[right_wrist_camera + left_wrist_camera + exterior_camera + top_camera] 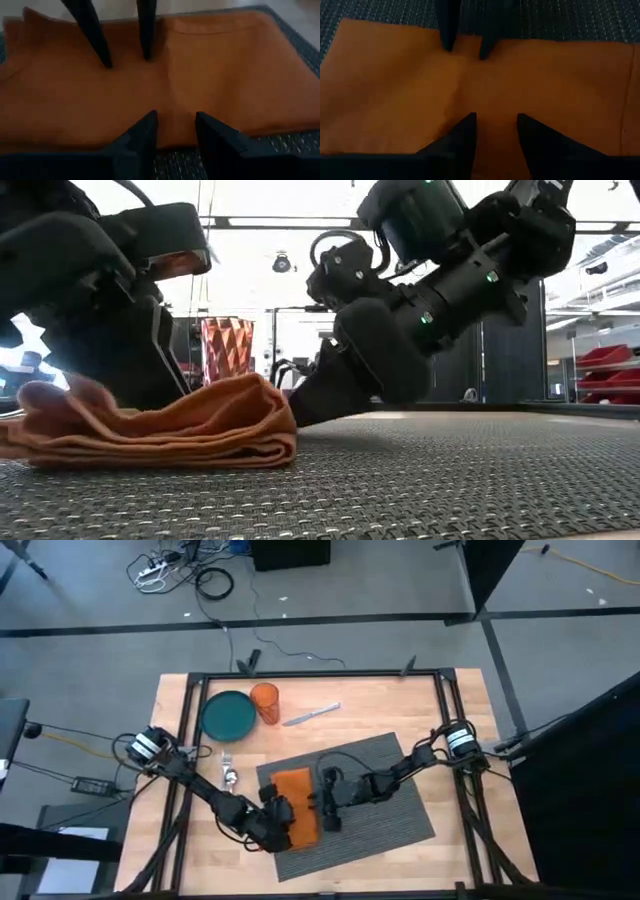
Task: Set table place
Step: Move the orange table napkin to the middle left of the black placemat
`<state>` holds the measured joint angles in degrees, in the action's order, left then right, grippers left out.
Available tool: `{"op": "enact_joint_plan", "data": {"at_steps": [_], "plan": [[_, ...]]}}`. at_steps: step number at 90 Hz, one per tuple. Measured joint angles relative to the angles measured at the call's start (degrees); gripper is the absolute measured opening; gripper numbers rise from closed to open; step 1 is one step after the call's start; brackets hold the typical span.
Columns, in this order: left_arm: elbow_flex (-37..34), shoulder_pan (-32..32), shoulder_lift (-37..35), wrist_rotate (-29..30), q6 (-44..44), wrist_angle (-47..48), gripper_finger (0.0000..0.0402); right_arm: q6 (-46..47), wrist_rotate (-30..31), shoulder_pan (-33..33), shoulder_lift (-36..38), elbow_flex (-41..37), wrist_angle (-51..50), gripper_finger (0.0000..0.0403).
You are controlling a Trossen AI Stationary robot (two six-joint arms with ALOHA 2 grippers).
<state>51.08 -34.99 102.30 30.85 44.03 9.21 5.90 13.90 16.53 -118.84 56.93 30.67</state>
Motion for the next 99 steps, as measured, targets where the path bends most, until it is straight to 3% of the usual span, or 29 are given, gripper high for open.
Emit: {"op": "enact_joint_plan", "data": {"at_steps": [21, 31, 45, 66, 74, 86, 99], "plan": [[0.1, 0.0, 0.0, -0.1, 0.0, 0.3, 0.0126, -0.1, -4.0, 0.2, 7.0, 2.1, 2.4, 0.0112], [2.3, 0.0, -0.1, -1.4, 0.0, 1.3, 0.0126, 0.5, -6.8, 1.8, 9.2, 1.7, -4.9, 0.0111], [7.3, -0.2, -0.2, -1.9, -1.6, 5.4, 0.0126, 1.1, -6.2, 5.0, 7.0, 1.9, -6.2, 0.0111], [7.8, 1.3, -0.2, 5.6, -2.5, 10.0, 0.0126, 3.3, -4.3, 6.7, 1.0, 2.1, -2.4, 0.0111], [8.7, 1.9, -0.2, 5.7, -4.9, 8.7, 0.0126, 3.5, -4.4, 7.1, 1.9, 1.8, -7.4, 0.0111], [11.5, 3.4, -0.3, 5.7, -12.4, 5.5, 0.0126, 3.5, -4.9, 8.7, 9.3, 1.9, -15.0, 0.0111], [12.2, 6.7, -0.2, 5.0, -17.4, 3.0, 0.0126, 4.8, -4.6, 10.8, 17.9, 1.9, -31.5, 0.0111]]}}
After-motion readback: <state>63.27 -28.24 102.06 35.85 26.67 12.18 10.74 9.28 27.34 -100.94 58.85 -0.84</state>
